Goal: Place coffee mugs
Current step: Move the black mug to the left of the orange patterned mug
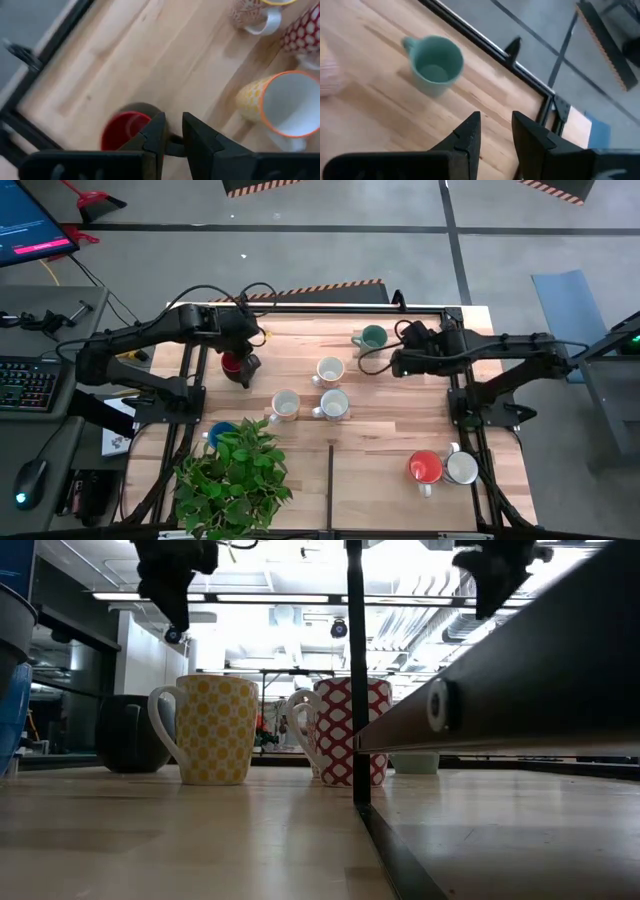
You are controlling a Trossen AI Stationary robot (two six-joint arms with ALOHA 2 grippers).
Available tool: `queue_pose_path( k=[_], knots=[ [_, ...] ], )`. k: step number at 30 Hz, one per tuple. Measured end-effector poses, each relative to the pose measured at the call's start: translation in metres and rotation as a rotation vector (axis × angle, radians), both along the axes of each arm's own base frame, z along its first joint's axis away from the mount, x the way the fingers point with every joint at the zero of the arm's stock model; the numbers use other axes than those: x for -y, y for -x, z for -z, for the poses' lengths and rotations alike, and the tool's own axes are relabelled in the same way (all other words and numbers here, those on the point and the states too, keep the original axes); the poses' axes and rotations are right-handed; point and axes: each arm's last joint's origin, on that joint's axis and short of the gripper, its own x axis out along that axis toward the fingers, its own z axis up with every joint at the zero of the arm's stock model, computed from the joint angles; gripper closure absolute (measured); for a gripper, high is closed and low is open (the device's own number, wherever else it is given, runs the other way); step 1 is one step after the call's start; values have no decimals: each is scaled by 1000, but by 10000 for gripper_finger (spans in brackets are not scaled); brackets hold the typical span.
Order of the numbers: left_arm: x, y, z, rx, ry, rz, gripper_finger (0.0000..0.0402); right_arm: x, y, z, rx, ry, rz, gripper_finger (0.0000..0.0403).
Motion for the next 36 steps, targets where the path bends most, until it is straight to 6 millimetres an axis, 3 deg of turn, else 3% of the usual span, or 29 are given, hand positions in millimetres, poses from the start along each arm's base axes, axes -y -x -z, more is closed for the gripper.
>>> queue_pose_path(
  k=[6, 12, 19, 29, 36],
  knots=[
    [-7, -2, 4, 20, 81, -110, 321, 11, 4, 33, 94, -120, -39, 313],
    [-18, -15, 23, -105, 124, -186, 297, 12, 4, 52, 247, -196, -116, 313],
    [-29, -24, 49, -316, 141, -305, 286, 11, 10, 54, 264, -235, -138, 313],
    [-36, -36, 69, -365, 175, -425, 286, 10, 11, 53, 260, -256, -158, 313],
    [-31, -28, 97, -405, 234, -492, 286, 7, 10, 53, 256, -272, -180, 313]
  ],
)
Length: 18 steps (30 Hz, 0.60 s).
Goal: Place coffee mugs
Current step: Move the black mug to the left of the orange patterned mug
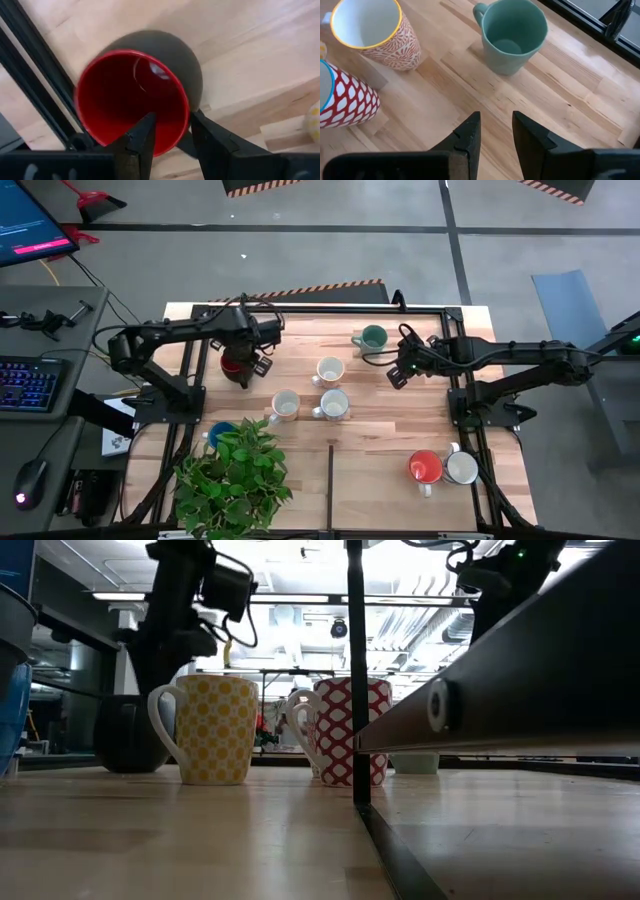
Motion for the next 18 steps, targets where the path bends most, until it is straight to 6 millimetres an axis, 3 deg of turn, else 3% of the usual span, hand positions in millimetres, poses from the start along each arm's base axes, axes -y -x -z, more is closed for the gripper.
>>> queue_pose_path(
  k=[12, 18],
  knots=[
    [-2, -7, 10, 85, -16, -13, 286, -4, -1, 0, -5, -3, -35, 313],
    [1, -2, 31, 89, 19, -26, 286, -4, -1, 0, -4, -19, -44, 313]
  ],
)
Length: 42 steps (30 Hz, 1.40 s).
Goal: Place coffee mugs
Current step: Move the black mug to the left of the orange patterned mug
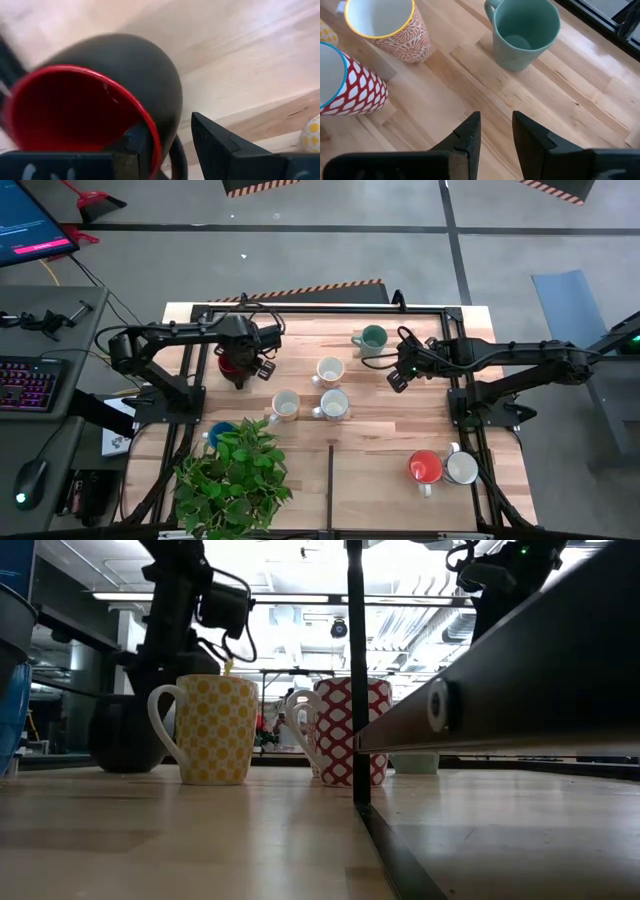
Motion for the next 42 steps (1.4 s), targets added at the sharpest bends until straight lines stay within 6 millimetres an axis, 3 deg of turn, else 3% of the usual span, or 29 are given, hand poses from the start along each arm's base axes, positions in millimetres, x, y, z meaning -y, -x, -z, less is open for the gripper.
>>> queue_pose_path(
  k=[8, 11, 14, 23, 34, 42],
  knots=[
    [5, 1, 13, 6, 13, 51, 290, 0, 0, 0, 0, -12, -6, 313],
    [6, 1, 13, 7, 19, 93, 322, 0, 0, 0, 0, -12, -6, 313],
    [6, -1, 13, 27, 25, 96, 382, 0, 0, 0, 0, -12, -6, 313],
    [2, -13, 12, 156, 6, 135, 396, 0, 0, 0, 0, -11, -5, 313],
    [-9, -42, -33, 338, -92, 169, 396, 0, -1, 0, 16, -11, -3, 313],
    [-24, -75, -57, 335, -167, 258, 396, -1, -5, -2, 53, -34, -19, 313]
  ],
)
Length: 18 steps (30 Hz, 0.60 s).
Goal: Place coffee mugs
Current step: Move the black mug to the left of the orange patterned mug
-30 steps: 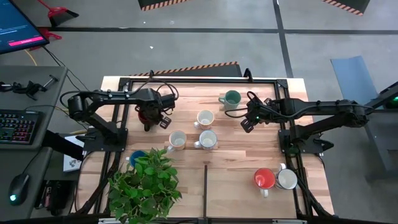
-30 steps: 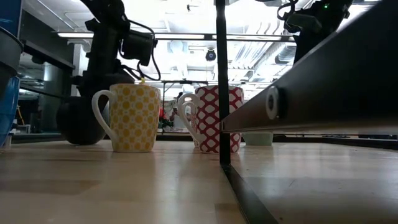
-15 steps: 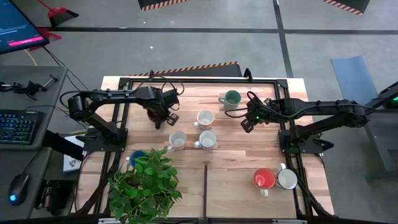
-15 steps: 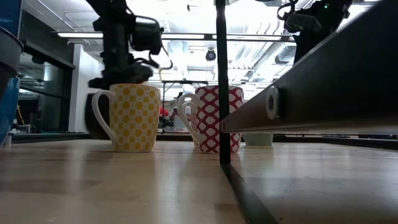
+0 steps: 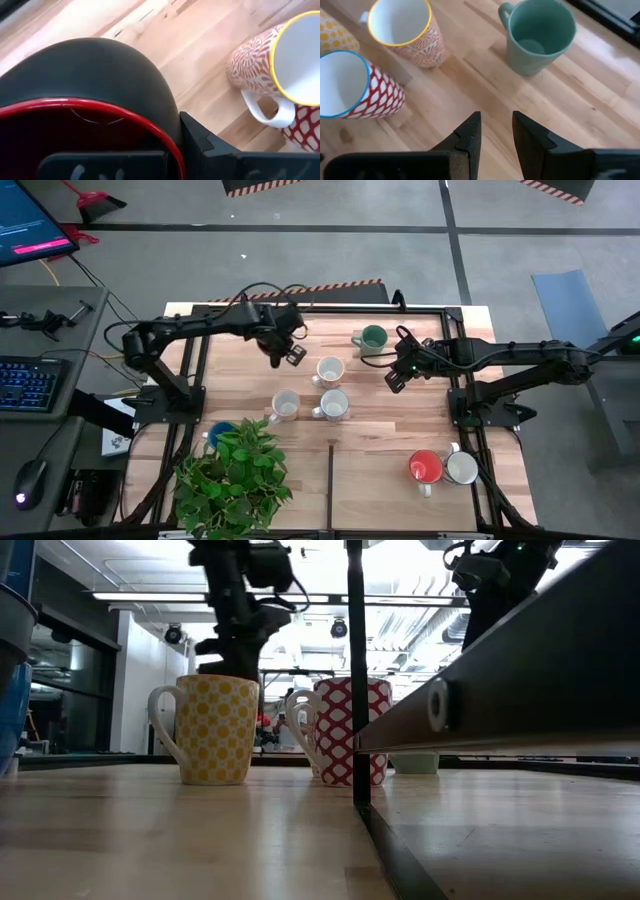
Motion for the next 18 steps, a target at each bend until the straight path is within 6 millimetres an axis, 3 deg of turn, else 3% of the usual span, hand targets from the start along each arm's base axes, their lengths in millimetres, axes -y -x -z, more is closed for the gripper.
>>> queue_pose_path(
  k=[12, 18],
  knots=[
    [-3, -63, 18, -107, 33, 137, 396, -1, 1, 1, -7, -25, -15, 313],
    [3, -74, 35, -156, 90, 155, 396, -2, 1, 1, -13, -48, -28, 313]
  ],
)
